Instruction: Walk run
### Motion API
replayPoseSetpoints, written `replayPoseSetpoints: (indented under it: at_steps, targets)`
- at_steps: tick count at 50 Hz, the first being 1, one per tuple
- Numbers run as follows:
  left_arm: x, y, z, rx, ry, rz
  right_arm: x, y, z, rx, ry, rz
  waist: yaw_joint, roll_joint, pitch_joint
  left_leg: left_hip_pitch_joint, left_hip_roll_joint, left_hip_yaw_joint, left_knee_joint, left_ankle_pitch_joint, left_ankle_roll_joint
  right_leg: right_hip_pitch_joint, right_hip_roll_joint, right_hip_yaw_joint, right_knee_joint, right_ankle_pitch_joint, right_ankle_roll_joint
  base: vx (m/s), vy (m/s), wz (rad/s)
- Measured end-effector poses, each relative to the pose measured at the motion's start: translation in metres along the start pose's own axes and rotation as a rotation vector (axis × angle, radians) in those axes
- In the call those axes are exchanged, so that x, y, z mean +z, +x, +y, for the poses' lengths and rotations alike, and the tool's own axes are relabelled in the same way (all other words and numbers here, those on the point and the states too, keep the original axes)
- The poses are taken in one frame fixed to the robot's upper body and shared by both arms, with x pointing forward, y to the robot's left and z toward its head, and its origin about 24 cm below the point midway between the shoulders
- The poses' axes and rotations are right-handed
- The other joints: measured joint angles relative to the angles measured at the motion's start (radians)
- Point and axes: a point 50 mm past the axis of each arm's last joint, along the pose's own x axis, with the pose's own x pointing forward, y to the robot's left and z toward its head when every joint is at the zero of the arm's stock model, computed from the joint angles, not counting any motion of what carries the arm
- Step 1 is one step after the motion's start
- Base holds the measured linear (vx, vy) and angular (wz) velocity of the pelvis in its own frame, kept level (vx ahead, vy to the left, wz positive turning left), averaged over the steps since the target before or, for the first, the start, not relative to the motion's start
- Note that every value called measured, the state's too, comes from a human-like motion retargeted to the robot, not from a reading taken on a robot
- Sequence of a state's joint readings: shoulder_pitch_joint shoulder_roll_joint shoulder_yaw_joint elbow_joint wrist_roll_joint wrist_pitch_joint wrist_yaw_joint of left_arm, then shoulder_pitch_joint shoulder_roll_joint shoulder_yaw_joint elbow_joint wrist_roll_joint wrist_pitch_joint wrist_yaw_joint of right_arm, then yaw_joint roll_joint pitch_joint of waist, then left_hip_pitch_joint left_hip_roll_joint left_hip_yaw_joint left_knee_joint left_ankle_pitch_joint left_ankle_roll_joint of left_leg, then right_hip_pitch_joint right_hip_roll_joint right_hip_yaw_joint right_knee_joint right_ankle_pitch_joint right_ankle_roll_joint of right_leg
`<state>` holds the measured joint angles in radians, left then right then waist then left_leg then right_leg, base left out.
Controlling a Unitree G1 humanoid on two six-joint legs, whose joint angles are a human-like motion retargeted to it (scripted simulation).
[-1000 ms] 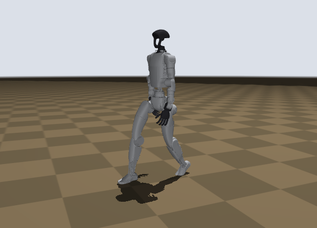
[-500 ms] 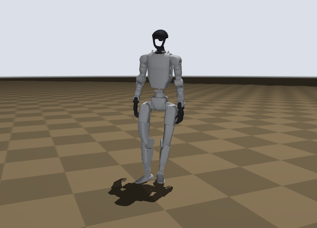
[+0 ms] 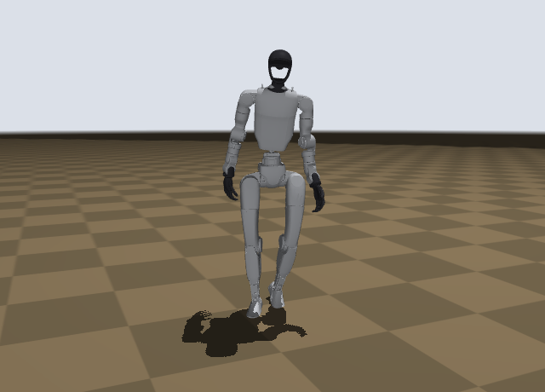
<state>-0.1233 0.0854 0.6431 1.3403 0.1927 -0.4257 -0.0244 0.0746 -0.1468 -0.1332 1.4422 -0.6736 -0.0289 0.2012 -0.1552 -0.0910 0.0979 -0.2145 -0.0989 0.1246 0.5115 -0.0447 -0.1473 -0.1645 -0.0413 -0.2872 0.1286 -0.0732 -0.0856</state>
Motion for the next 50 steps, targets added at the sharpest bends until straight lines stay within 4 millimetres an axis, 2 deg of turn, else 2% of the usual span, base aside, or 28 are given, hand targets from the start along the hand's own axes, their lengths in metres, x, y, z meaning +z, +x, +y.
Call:
replayPoseSetpoints:
  at_steps: [1,2,4,7,10,12,13,15,18,22,27,34,40,45,50]
  targets:
    - [0.019,0.006,0.002,0.015,-0.032,-0.08,0.006,0.0,-0.004,0.002,-0.011,-0.005,0.001,-0.009,0.01,-0.025,0.002,-0.004,0.036,0.005,-0.05,-0.001,0.015,0.022,-0.008,0.001,-0.004,0.03,-0.1,-0.05]
    - [0.038,0.011,0.004,0.03,-0.06,-0.157,0.011,-0.001,-0.009,0.0,-0.024,-0.011,0.001,-0.018,0.02,-0.05,0.011,0.0,0.065,0.003,-0.073,-0.003,0.03,0.054,-0.014,0.001,-0.007,-0.01,-0.07,-0.15]
    - [0.073,0.017,0.014,0.066,-0.09,-0.291,0.024,-0.003,-0.019,-0.028,-0.058,-0.039,-0.005,-0.034,0.042,-0.095,0.037,0.002,0.058,-0.025,-0.006,-0.005,0.052,0.116,-0.024,0.004,-0.01,0.08,-0.05,-0.19]
    - [0.123,0.022,0.033,0.135,-0.117,-0.447,0.043,-0.006,-0.031,-0.095,-0.105,-0.112,-0.002,-0.05,0.083,-0.126,0.033,-0.095,-0.094,-0.029,0.1,0.015,0.081,0.108,-0.052,0.012,-0.014,0.14,-0.03,-0.58]
    - [0.174,0.021,0.052,0.205,-0.141,-0.594,0.059,-0.009,-0.039,-0.134,-0.14,-0.188,0.062,-0.084,0.126,-0.132,-0.004,-0.319,-0.25,0.053,0.184,0.037,0.105,0.147,-0.068,0.014,-0.01,0.11,-0.05,-1.35]
    - [0.204,0.015,0.069,0.271,-0.169,-0.68,0.071,-0.012,-0.044,-0.135,-0.184,-0.216,0.082,-0.102,0.146,-0.105,-0.01,-0.442,-0.313,0.097,0.172,0.049,0.123,0.171,-0.072,0.007,0.0,0.23,0.05,-1.21]
    - [0.216,0.012,0.077,0.309,-0.19,-0.717,0.077,-0.014,-0.047,-0.134,-0.214,-0.221,0.076,-0.118,0.149,-0.106,0.0,-0.391,-0.291,0.048,0.192,0.046,0.119,0.184,-0.068,0.005,0.007,0.23,0.17,-1.02]
    - [0.236,0.005,0.094,0.379,-0.235,-0.771,0.087,-0.018,-0.057,-0.143,-0.281,-0.21,0.065,-0.124,0.15,-0.154,0.074,-0.237,-0.263,0.039,0.206,0.027,0.139,0.239,-0.053,0.004,0.02,0.21,0.34,-0.85]
    - [0.264,-0.004,0.109,0.426,-0.289,-0.825,0.1,-0.024,-0.069,-0.213,-0.315,-0.239,0.006,-0.116,0.153,-0.171,0.076,-0.271,-0.254,0.011,0.202,-0.004,0.136,0.181,-0.049,0.011,0.041,0.07,0.26,-0.17]
    - [0.289,-0.016,0.131,0.474,-0.252,-0.855,0.116,-0.027,-0.06,-0.235,-0.365,-0.361,0.012,-0.154,0.162,-0.183,0.108,-0.217,-0.256,-0.01,0.195,-0.026,0.131,0.226,-0.039,0.024,0.079,0.13,0.11,-0.6]
    - [0.306,-0.029,0.152,0.521,-0.168,-0.876,0.127,-0.03,-0.053,-0.253,-0.446,-0.426,0.017,-0.187,0.182,-0.186,0.115,-0.179,-0.266,-0.028,0.214,-0.034,0.109,0.206,-0.064,0.064,0.121,0.06,0.12,-0.52]
    - [0.306,-0.037,0.173,0.534,-0.046,-0.845,0.133,-0.031,-0.049,-0.242,-0.576,-0.427,0.014,-0.221,0.189,-0.189,0.121,-0.123,-0.283,-0.043,0.234,-0.05,0.079,0.221,-0.081,0.093,0.218,0.03,0.12,-0.41]
    - [0.301,-0.041,0.176,0.571,-0.048,-0.885,0.134,-0.032,-0.05,-0.243,-0.59,-0.428,0.011,-0.24,0.19,-0.177,0.115,-0.089,-0.323,-0.033,0.249,-0.059,0.051,0.198,-0.09,0.153,0.257,0.01,0.05,-0.19]
    - [0.295,-0.041,0.176,0.557,-0.044,-0.901,0.13,-0.032,-0.053,-0.24,-0.51,-0.429,0.008,-0.245,0.187,-0.163,0.101,-0.073,-0.367,-0.014,0.262,-0.069,0.034,0.189,-0.092,0.18,0.267,0.0,0.0,0.0]
    - [0.293,-0.042,0.173,0.497,0.038,-0.929,0.126,-0.031,-0.055,-0.218,-0.449,-0.419,0.0,-0.245,0.18,-0.156,0.082,-0.063,-0.406,0.009,0.274,-0.081,0.012,0.177,-0.093,0.189,0.291,0.0,0.0,0.0]
